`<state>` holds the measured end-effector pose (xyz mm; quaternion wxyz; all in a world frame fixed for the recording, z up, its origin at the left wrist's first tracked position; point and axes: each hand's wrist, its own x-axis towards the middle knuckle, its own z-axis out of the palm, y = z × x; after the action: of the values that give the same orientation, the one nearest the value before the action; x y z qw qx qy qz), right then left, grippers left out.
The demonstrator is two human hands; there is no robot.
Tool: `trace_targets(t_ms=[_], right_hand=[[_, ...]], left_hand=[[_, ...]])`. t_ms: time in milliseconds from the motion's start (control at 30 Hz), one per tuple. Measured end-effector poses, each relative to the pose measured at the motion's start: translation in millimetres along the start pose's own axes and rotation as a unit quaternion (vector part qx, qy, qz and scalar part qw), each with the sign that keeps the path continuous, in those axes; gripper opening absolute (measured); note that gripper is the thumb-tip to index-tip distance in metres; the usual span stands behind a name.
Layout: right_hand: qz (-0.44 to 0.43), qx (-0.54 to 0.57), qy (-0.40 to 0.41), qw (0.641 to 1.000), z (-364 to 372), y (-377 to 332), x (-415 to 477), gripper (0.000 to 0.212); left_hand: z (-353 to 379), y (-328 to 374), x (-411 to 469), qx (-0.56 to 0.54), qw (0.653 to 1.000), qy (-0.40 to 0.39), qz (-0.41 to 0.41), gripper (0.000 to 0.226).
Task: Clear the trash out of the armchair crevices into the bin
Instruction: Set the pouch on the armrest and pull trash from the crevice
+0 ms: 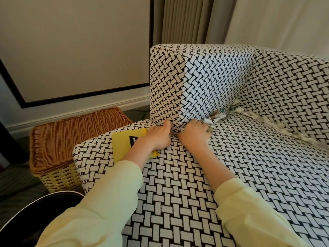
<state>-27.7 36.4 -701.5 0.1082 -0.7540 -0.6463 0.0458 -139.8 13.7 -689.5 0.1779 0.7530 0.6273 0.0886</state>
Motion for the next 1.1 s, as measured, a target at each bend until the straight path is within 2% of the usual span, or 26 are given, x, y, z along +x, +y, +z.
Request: trace_targets(t_ms=[133, 200, 300, 433, 567, 667, 733, 767, 833, 867, 900, 933, 1000, 1033, 1100], right_hand=[[-0.047, 0.079, 0.005, 0.996, -6, 11, 3, 0.027], [-0.053, 0.098, 0.0, 0.994, -8, 16, 5, 0.017], [-0.047, 0.187, 0.003, 0.981, -9, 22, 9, 0.017], [-0.028, 0.347, 0.024, 0.937, -19, 37, 8, 0.022], [-0.013, 0.453, 0.018, 0.891, -30, 40, 6, 0.016], [-0.04, 0.521, 0.012, 0.852, -47, 34, 0, 0.019], [-0.048, 0.556, -0.008, 0.83, -56, 31, -4, 0.021], [-0.04, 0.571, -0.024, 0.82, -58, 31, -7, 0.02], [-0.008, 0.583, -0.061, 0.81, -57, 30, -8, 0.008], [0.014, 0.581, -0.077, 0.81, -57, 31, -8, 0.011], [0.029, 0.584, -0.095, 0.806, -57, 32, -6, 0.028], [0.034, 0.594, -0.107, 0.797, -59, 32, -5, 0.037], [0.017, 0.615, -0.101, 0.782, -65, 33, -3, 0.035], [0.013, 0.619, -0.097, 0.779, -66, 34, -1, 0.046], [0.016, 0.592, -0.09, 0.801, -70, 34, -1, 0.08]], left_hand=[[1, 1, 0, -0.012, 1.0, 0.005, -0.001, 0.039], [2, 0, 1, -0.02, 1.0, 0.003, -0.007, 0.04], [1, 1, 3, -0.03, 0.999, -0.009, -0.011, 0.04], [-1, 4, 6, -0.084, 0.996, -0.026, -0.018, 0.027], [4, 8, 6, -0.206, 0.975, 0.076, -0.04, 0.025], [4, 10, 4, -0.266, 0.958, 0.1, -0.035, 0.027], [3, 16, 6, -0.357, 0.929, 0.087, -0.05, 0.028], [3, 20, 6, -0.429, 0.897, 0.075, -0.075, 0.028], [0, 28, 5, -0.575, 0.807, 0.035, -0.129, 0.032], [0, 30, 5, -0.627, 0.766, 0.016, -0.143, 0.034], [0, 32, 5, -0.654, 0.742, -0.001, -0.149, 0.035], [-1, 35, 5, -0.666, 0.73, -0.022, -0.151, 0.038], [-2, 42, 3, -0.674, 0.721, -0.063, -0.15, 0.042], [-1, 46, 3, -0.681, 0.714, -0.072, -0.15, 0.04], [1, 54, 5, -0.701, 0.694, -0.068, -0.152, 0.04]])
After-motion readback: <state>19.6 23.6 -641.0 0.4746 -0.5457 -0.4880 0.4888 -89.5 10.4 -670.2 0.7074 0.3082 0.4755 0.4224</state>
